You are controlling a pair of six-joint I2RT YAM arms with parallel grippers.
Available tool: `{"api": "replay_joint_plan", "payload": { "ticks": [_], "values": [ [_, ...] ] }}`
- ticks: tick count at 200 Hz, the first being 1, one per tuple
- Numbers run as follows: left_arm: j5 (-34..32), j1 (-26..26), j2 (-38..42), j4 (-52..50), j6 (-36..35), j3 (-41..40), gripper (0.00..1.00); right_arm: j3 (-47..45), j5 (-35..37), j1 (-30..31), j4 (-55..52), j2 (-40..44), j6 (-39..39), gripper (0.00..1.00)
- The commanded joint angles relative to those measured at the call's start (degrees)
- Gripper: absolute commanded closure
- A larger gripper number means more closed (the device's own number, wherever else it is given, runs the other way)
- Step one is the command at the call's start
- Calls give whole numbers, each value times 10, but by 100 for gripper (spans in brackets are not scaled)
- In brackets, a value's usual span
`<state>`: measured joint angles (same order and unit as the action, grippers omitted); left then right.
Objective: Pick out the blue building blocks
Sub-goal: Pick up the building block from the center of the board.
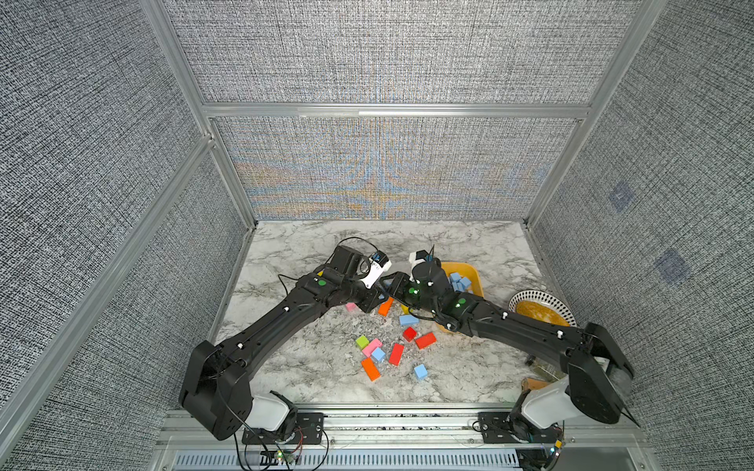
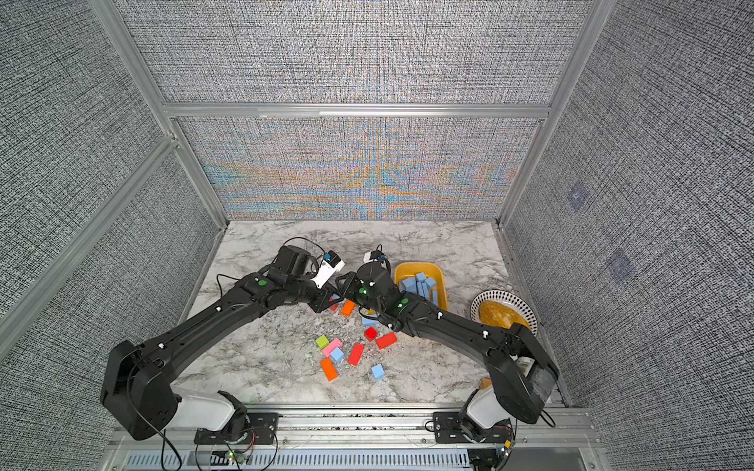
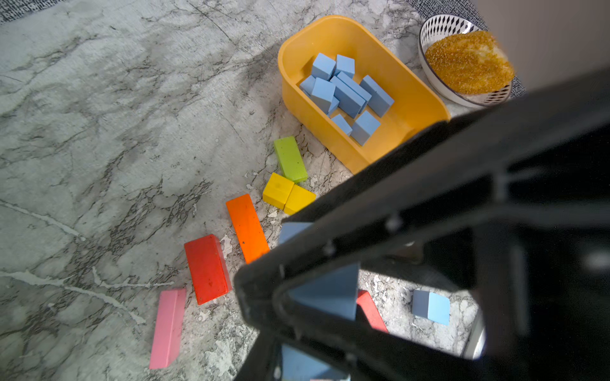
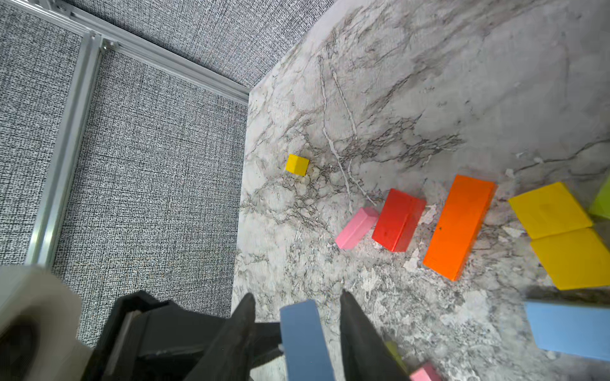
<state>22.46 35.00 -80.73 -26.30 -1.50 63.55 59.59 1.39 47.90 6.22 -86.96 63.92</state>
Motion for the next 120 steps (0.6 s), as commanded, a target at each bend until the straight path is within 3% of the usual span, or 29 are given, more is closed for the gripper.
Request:
{"api": "replay_joint_plan", "payload": {
  "ticks": [1,26,47,80,99,120],
  "values": [
    [4,0,3,29,15,3,92,15,-10,5,15,-10,14,64],
    [10,0,3,32,13,4,91,20,-10,8,19,-11,4,85],
    [7,0,6,30,7,3,73,32,-9,5,0,-7,-21,93],
    [-15,-1,19,24,15,2,31,74,-18,-35,-119,0,-124,96],
    [-48,-2,33,26,22,-8,16,98,-21,-86,-242,4,-203,95],
    [-55,-17,59,25,17,-26,10,112,-14,-161,-389,-7,-287,95]
  ]
}}
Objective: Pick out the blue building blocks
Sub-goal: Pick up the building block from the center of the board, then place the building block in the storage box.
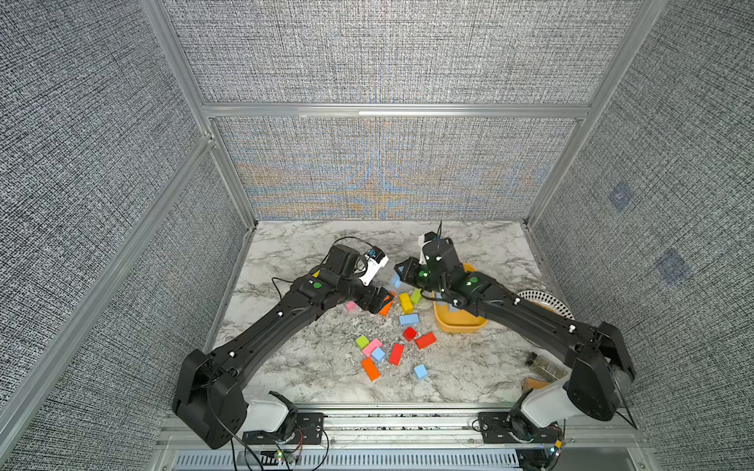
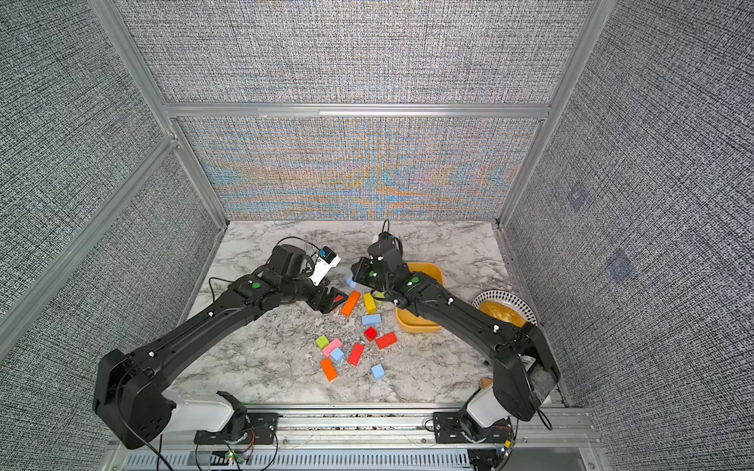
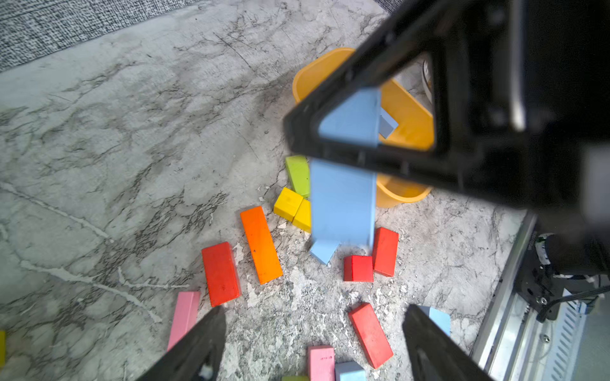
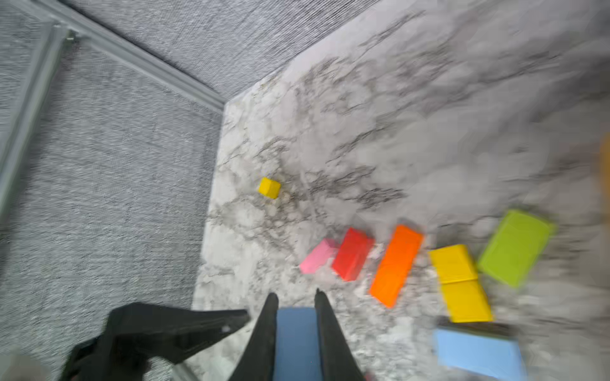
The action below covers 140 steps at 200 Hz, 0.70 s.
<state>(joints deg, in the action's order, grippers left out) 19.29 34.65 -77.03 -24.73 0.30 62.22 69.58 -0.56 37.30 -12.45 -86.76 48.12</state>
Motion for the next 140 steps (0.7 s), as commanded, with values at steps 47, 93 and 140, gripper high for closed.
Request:
{"api": "replay_joint_plan", "payload": {
  "ticks": [47,93,140],
  "values": [
    [-29,-52,84,14,-20,-75,4,15,55,-139,-353,-68,-247,95],
    [-24,-59,114,12,-29,-97,3,33,23,-159,-314,-128,-261,90],
    [-25,-60,137,-4,-49,-104,3,56,-6,-159,-305,-177,-250,85]
  ]
}}
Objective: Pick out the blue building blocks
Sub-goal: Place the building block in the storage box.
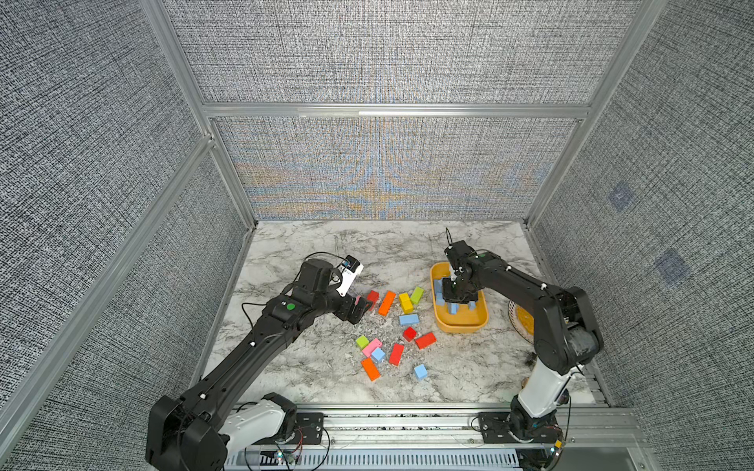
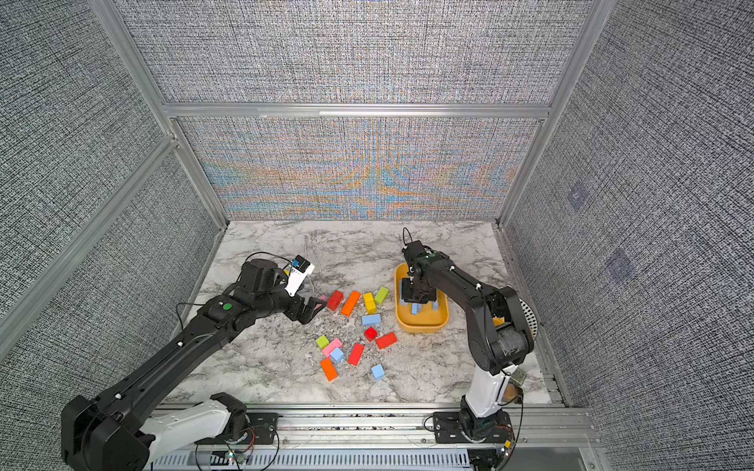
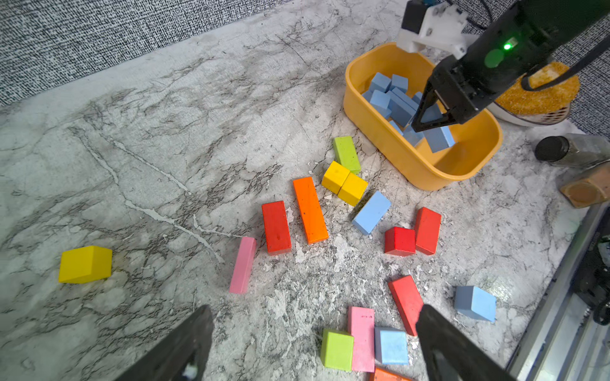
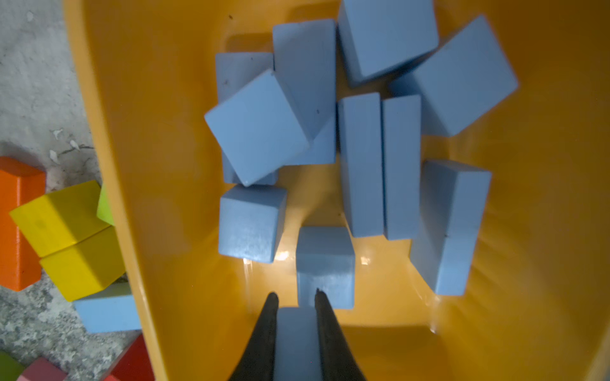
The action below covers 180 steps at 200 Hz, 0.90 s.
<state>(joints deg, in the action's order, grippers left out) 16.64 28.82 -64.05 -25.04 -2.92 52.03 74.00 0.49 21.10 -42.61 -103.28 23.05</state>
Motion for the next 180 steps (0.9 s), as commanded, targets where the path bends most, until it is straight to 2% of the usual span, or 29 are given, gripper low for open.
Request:
{"api": "replay_joint_plan", "payload": {
  "ticks": [1,32,62,83,137,180],
  "values": [
    [2,-1,8,-1,-17,-3,3,12,-15,3,-4,-11,1,85],
    [7,-7,4,7,-11,-7,3,18,9,5,-20,-14,-1,74],
    [11,-11,-2,10,-7,-3,3,18,21,4,-11,-12,3,70],
    [11,-13,-4,10,-8,0,3,24,23,3,-9,-17,7,60],
    [7,-20,-7,7,-11,-5,3,66,28,24,-12,10,19,57],
    [-2,-54,-13,27,29,-43,0,115,45,111,-16,18,71,56]
  ]
}}
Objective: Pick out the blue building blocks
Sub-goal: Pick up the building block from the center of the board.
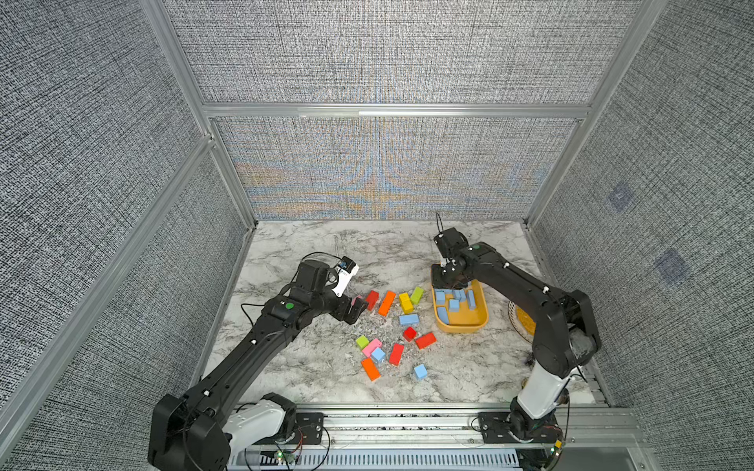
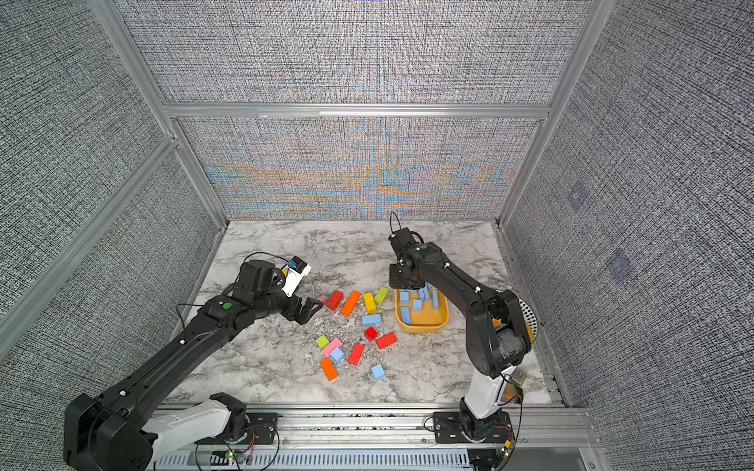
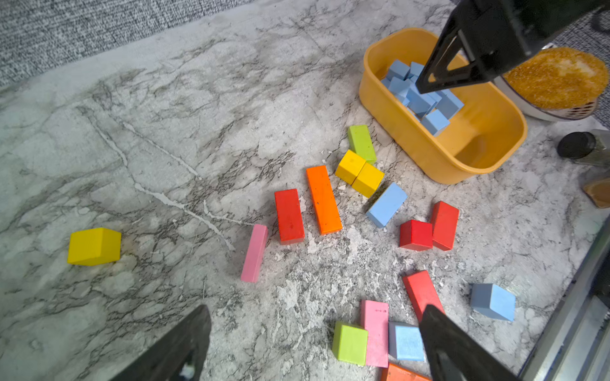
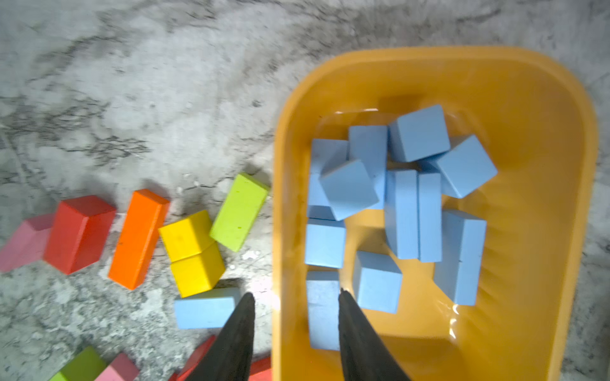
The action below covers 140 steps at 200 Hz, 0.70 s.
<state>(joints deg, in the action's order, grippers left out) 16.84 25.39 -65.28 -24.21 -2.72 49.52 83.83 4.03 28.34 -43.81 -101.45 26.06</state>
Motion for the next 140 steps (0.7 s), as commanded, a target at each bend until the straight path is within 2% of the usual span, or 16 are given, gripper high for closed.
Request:
{"api": "replay_joint_plan", "payload": {
  "ticks": [1,27,59,78,140],
  "values": [
    [-4,-21,0,19,27,-20,0,18,10,41,-3,0,43,56],
    [-8,-57,5,32,38,-36,0,27,2,105,-1,-27,110,52],
    [-7,-66,14,31,36,-43,0,23,4,168,23,-70,151,42],
    [-12,-67,11,32,39,-43,0,27,-7,174,23,-101,148,36],
    [-8,-69,9,34,41,-40,0,-4,7,165,3,-118,137,31]
  ]
}}
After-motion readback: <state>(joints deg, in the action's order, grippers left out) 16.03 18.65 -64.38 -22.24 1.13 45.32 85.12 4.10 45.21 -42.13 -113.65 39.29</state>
